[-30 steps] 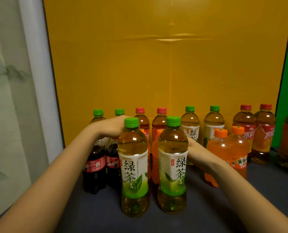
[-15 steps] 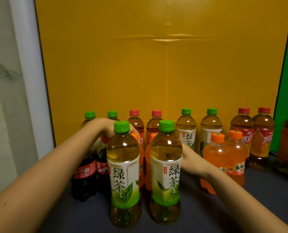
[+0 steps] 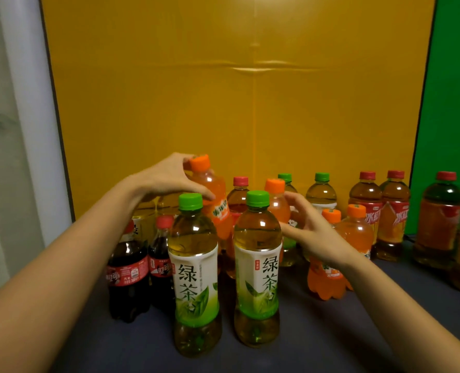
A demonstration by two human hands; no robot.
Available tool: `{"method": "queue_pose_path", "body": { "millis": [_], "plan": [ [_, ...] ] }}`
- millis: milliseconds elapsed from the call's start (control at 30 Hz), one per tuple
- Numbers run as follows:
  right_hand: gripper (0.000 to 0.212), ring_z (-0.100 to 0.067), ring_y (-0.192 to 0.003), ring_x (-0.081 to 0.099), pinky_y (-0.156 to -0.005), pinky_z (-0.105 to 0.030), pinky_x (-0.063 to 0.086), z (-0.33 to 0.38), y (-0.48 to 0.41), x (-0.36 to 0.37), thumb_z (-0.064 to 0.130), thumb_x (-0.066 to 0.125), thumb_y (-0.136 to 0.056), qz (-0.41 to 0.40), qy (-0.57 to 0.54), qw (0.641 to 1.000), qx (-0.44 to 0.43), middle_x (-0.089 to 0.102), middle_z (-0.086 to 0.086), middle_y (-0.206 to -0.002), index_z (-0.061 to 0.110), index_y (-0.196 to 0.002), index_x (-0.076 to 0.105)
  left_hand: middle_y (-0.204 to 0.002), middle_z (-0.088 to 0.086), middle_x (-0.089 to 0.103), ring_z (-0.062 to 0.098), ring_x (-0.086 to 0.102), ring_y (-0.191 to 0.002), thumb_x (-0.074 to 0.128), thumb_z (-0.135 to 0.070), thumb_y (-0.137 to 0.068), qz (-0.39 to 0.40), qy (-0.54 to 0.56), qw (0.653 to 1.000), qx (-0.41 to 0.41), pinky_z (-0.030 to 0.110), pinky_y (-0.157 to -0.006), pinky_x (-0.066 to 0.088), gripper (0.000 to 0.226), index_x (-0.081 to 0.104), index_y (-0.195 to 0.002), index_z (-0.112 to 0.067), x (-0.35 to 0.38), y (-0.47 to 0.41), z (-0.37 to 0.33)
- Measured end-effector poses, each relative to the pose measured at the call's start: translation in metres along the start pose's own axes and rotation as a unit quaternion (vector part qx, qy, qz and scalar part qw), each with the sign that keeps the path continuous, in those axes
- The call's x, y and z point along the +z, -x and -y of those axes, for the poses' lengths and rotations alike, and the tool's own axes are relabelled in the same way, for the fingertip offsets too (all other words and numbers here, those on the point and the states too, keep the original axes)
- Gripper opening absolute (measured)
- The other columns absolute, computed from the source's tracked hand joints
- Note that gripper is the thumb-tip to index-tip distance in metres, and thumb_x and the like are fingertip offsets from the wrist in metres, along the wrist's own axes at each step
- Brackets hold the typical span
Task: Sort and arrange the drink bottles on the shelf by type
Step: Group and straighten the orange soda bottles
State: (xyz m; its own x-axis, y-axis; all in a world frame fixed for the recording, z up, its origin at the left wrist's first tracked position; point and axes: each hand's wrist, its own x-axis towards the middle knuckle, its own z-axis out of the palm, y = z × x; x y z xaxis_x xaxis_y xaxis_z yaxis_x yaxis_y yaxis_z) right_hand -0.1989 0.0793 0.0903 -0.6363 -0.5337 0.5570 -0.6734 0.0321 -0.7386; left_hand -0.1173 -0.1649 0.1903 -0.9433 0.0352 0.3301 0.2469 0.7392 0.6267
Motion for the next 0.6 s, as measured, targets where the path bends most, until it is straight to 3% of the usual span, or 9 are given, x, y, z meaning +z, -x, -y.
{"method": "queue_pose_path", "body": {
  "millis": [100, 167, 267, 333, 400, 500, 600],
  "plan": [
    [0.067, -0.002, -0.113, 0.052, -0.089, -0.019, 0.051, 0.012, 0.001, -0.007, 0.035, 0.063, -0.070, -0.053, -0.018, 0.998, -0.020, 0.050, 0.012, -0.123, 0.026, -0.130, 0.035, -0.103, -0.006, 0.057, 0.014, 0.054, -0.099, 0.078, -0.014, -0.064, -0.110, 0.042, 0.993, 0.017, 0.032, -0.089, 0.045, 0.050, 0.057, -0.110, -0.016, 0.000, -0.003, -0.011],
    [0.069, -0.005, -0.115, 0.051, -0.087, -0.018, 0.051, 0.021, 0.001, -0.010, 0.033, 0.062, -0.075, -0.098, -0.012, 0.994, -0.042, 0.048, 0.007, -0.128, 0.021, -0.136, 0.032, -0.107, -0.001, 0.056, 0.017, 0.050, -0.105, 0.078, -0.015, -0.067, -0.193, 0.061, 0.978, 0.057, 0.033, -0.089, 0.044, 0.049, 0.058, -0.112, -0.014, 0.001, -0.005, -0.020],
    [0.060, -0.003, -0.112, 0.049, -0.078, -0.013, 0.052, 0.039, 0.006, -0.013, 0.024, 0.058, -0.084, -0.161, -0.007, 0.983, -0.085, 0.040, 0.005, -0.132, 0.026, -0.135, 0.028, -0.110, 0.001, 0.055, 0.014, 0.051, -0.102, 0.078, -0.016, -0.068, -0.279, 0.093, 0.948, 0.122, 0.019, -0.077, 0.044, 0.054, 0.056, -0.118, -0.012, 0.001, -0.005, -0.034],
    [0.060, -0.004, -0.117, 0.048, -0.083, -0.018, 0.052, 0.053, 0.013, -0.017, 0.031, 0.056, -0.083, -0.196, -0.001, 0.974, -0.111, 0.038, 0.004, -0.136, 0.031, -0.135, 0.027, -0.109, -0.001, 0.056, 0.010, 0.053, -0.097, 0.079, -0.017, -0.069, -0.317, 0.126, 0.926, 0.163, 0.014, -0.073, 0.044, 0.056, 0.054, -0.118, -0.012, 0.004, -0.002, -0.046],
    [0.064, -0.003, -0.119, 0.048, -0.086, -0.018, 0.051, 0.065, 0.024, -0.020, 0.037, 0.055, -0.081, -0.225, -0.005, 0.967, -0.120, 0.039, 0.005, -0.136, 0.030, -0.138, 0.027, -0.107, -0.002, 0.060, 0.005, 0.058, -0.091, 0.079, -0.020, -0.066, -0.328, 0.179, 0.905, 0.204, 0.014, -0.072, 0.048, 0.057, 0.055, -0.117, -0.011, 0.007, 0.003, -0.059],
    [0.064, 0.010, -0.107, 0.053, -0.077, -0.010, 0.049, 0.078, 0.044, -0.024, 0.034, 0.054, -0.083, -0.262, -0.024, 0.958, -0.118, 0.045, 0.016, -0.125, 0.025, -0.140, 0.024, -0.095, -0.006, 0.064, 0.004, 0.064, -0.082, 0.076, -0.031, -0.061, -0.287, 0.273, 0.884, 0.247, 0.018, -0.065, 0.052, 0.051, 0.058, -0.107, -0.018, 0.021, 0.015, -0.083],
    [0.061, 0.006, -0.102, 0.057, -0.075, -0.012, 0.049, 0.085, 0.072, -0.028, 0.039, 0.053, -0.080, -0.292, -0.034, 0.951, -0.096, 0.050, 0.007, -0.125, 0.025, -0.135, 0.029, -0.083, -0.006, 0.065, 0.007, 0.064, -0.074, 0.069, -0.035, -0.063, -0.241, 0.355, 0.864, 0.264, 0.021, -0.061, 0.050, 0.036, 0.058, -0.095, -0.023, 0.052, 0.026, -0.106]
  ]
}}
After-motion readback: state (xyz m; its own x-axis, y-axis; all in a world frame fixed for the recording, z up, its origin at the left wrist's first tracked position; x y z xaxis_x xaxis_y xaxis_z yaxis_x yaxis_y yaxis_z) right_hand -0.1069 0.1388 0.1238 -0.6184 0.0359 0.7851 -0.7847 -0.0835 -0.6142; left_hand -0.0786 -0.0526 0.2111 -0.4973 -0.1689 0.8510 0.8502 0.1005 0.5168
